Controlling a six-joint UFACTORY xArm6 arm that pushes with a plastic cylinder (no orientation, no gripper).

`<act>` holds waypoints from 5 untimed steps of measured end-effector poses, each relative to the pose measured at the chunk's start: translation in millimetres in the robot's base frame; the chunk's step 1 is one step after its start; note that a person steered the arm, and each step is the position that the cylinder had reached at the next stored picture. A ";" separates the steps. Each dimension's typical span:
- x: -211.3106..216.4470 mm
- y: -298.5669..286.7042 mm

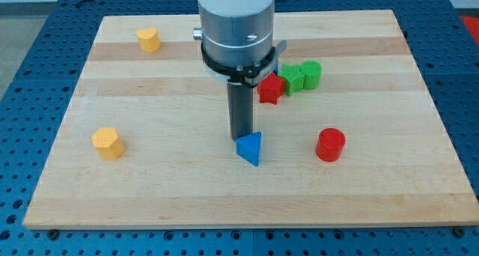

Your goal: Slide the red circle towards the bottom right of the board

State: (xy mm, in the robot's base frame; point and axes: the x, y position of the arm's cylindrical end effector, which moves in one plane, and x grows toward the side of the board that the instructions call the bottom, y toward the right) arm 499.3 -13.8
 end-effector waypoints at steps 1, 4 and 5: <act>13.1 2.7; -10.9 46.5; -5.2 80.7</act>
State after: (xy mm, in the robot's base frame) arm 494.1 66.8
